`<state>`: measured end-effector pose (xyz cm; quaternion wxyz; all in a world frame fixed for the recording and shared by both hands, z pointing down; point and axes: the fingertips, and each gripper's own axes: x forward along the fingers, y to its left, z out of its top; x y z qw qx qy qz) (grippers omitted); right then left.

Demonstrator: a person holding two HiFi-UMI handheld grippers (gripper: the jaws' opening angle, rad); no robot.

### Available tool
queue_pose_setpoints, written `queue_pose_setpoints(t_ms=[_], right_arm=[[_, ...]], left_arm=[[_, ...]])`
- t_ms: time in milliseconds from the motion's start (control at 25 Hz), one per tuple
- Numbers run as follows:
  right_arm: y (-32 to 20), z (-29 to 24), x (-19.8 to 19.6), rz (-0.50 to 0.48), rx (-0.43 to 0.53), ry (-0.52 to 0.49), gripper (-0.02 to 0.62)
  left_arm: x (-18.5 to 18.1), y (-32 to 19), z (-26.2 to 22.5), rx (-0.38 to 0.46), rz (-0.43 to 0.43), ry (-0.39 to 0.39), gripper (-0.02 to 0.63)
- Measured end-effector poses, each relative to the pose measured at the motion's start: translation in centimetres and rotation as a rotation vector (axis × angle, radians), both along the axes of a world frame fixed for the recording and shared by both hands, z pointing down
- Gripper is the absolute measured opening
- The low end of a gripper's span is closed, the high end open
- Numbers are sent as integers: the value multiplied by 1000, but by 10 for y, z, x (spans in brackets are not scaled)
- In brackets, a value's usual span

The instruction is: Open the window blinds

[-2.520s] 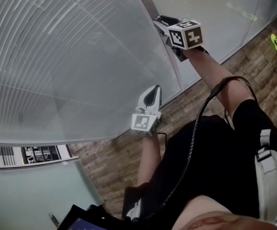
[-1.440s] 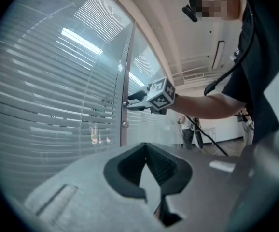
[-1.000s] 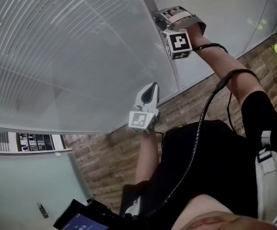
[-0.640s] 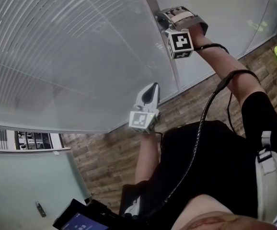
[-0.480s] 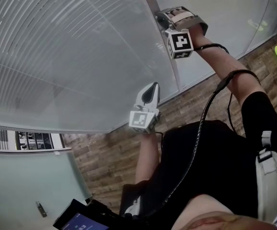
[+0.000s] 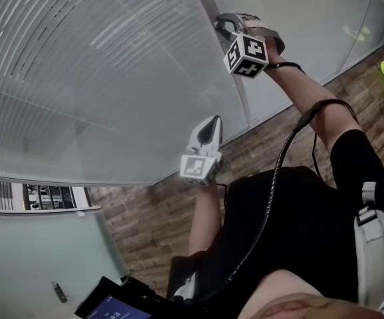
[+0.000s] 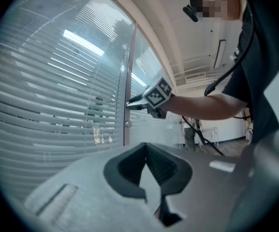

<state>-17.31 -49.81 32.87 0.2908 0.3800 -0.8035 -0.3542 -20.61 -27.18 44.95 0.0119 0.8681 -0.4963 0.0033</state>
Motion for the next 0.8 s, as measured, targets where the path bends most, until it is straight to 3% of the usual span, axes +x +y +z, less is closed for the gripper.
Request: queue_pose_setpoints(t_ms=[360, 800], right_arm=[[-1, -5, 6, 24, -154, -248, 132], [-12, 0, 11, 59, -486, -677, 133]], left_arm=[[2, 2, -1, 4, 4, -6, 3], [5, -1, 4, -5, 18, -10, 3]])
